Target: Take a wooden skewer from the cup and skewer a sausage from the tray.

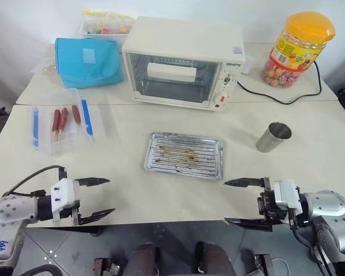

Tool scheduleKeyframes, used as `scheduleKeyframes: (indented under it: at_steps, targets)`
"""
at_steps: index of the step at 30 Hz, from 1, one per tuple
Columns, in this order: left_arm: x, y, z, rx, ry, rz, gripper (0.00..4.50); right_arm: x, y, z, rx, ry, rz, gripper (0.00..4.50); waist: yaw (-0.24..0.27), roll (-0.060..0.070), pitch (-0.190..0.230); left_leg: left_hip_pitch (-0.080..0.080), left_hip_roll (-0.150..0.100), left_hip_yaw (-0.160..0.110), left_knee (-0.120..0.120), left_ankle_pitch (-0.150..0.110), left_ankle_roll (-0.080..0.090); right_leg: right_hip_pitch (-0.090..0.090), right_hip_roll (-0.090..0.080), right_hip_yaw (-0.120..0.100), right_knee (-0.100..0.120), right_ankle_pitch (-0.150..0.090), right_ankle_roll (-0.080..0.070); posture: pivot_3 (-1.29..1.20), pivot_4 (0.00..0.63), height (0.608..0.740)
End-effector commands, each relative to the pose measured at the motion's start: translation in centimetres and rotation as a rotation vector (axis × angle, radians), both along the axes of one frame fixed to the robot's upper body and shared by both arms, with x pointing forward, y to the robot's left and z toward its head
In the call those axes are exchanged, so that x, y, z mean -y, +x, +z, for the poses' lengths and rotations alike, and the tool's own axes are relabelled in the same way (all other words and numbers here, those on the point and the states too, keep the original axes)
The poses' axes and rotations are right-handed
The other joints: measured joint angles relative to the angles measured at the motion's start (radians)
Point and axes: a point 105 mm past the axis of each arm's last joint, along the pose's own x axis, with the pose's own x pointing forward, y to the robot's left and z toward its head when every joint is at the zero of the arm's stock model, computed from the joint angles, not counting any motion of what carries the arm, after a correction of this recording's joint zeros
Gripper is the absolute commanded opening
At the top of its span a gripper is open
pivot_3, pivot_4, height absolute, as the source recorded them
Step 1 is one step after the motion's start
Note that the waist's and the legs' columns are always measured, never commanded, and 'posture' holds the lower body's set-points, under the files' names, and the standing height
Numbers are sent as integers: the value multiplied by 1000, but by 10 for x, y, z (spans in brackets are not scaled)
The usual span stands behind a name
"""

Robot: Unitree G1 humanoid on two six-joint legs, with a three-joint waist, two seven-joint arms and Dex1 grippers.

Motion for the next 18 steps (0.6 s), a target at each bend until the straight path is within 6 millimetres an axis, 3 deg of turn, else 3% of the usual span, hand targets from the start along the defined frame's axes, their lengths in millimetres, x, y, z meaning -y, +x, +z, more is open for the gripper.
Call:
scheduleKeyframes:
  at_steps: [1,8,13,18]
  targets:
    - [3,4,9,48,-38,54,4342,2,7,8,47,43,-42,4500,2,0,0,0,0,-1,0,0,0,0,0,0,0,0,0,0,150,740]
    - [7,21,34,111,-456,436,4342,19,36,17,86,229,-410,4500,2,0,0,0,0,-3,1,0,0,0,-1,0,4,0,0,0,150,740]
    - [-5,25,32,103,-651,684,4426,44,51,25,147,380,-724,4500,2,0,0,0,-1,-3,1,0,0,0,-1,1,5,0,0,0,150,740]
    - [-18,40,29,209,-712,898,4426,51,53,6,158,446,-880,4500,4,-1,-1,0,-2,-3,1,0,0,0,-1,1,4,0,0,0,150,740]
